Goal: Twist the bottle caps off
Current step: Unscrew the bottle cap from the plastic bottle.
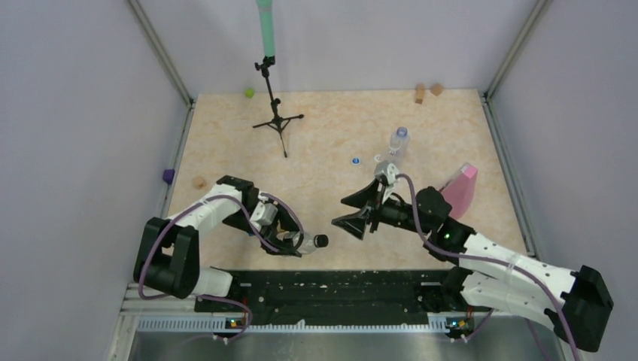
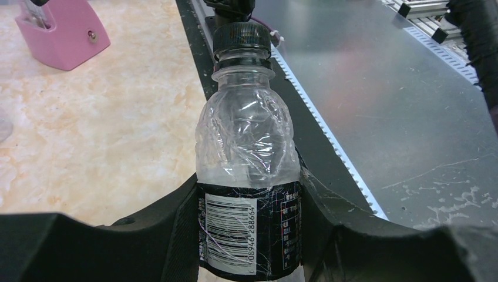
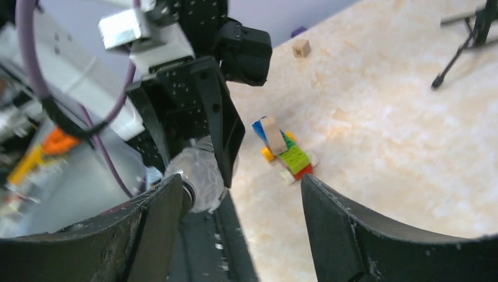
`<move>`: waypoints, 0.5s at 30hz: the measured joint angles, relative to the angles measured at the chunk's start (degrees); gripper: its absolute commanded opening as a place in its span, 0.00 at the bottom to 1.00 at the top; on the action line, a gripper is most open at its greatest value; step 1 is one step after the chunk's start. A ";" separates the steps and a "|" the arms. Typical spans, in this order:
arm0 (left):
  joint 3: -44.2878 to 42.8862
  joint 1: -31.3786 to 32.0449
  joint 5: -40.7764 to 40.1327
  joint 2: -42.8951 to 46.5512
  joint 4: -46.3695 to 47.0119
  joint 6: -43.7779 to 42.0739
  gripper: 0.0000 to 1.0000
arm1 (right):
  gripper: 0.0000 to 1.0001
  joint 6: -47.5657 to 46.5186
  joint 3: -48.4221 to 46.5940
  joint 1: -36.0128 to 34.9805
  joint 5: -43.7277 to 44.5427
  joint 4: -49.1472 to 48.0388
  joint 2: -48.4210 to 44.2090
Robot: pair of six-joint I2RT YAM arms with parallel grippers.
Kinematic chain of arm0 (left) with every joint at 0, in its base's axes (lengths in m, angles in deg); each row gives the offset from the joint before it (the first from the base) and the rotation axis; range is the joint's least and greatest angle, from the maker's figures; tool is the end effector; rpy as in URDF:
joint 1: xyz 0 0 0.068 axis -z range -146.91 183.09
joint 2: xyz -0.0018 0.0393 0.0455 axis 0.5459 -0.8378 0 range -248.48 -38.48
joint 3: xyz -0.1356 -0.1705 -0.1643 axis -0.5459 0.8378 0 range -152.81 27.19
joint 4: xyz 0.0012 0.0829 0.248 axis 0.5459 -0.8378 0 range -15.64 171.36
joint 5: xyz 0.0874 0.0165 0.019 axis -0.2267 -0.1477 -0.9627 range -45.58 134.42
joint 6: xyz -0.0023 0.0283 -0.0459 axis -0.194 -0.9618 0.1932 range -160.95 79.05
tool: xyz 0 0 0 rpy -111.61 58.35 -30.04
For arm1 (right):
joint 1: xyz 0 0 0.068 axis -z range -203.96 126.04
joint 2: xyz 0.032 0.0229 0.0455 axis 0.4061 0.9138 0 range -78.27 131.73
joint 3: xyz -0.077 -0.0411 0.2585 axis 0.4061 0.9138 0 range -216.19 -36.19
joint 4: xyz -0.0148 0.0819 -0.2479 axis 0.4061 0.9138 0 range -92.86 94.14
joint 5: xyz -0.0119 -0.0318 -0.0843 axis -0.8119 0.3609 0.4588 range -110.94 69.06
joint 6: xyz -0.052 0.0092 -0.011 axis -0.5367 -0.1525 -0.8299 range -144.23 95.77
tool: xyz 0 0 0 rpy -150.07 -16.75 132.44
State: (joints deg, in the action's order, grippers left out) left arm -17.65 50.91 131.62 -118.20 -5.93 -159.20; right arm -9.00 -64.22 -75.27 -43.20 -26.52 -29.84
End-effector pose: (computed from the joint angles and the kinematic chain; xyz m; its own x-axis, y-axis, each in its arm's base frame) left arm 0.1489 -0.0852 0.2183 -0.0514 0.0618 -0.9968 0.9424 -0.3272 -0.0689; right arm 0.1158 0.1662 0.2880 -0.2175 0.1173 -0.9690 -0.9345 0.2616 0.2414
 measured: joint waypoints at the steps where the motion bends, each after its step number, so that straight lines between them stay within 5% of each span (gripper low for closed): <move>1: 0.00 -0.22 0.00 0.13 -0.02 -0.02 0.00 | 0.70 3.87 -1.46 -0.09 1.92 2.23 0.61; 9: 0.00 -0.42 0.02 0.28 -0.11 -0.20 0.00 | 0.73 22.71 -10.32 -5.57 10.82 12.07 7.89; 15: 0.00 -0.94 0.02 0.48 -0.20 -0.24 0.00 | 0.67 31.21 -12.46 -12.33 21.40 19.63 8.41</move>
State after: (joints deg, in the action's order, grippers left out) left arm -17.65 49.97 131.64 -117.72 -6.12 -159.44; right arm 22.21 -76.68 -87.60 -21.80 -6.89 -21.43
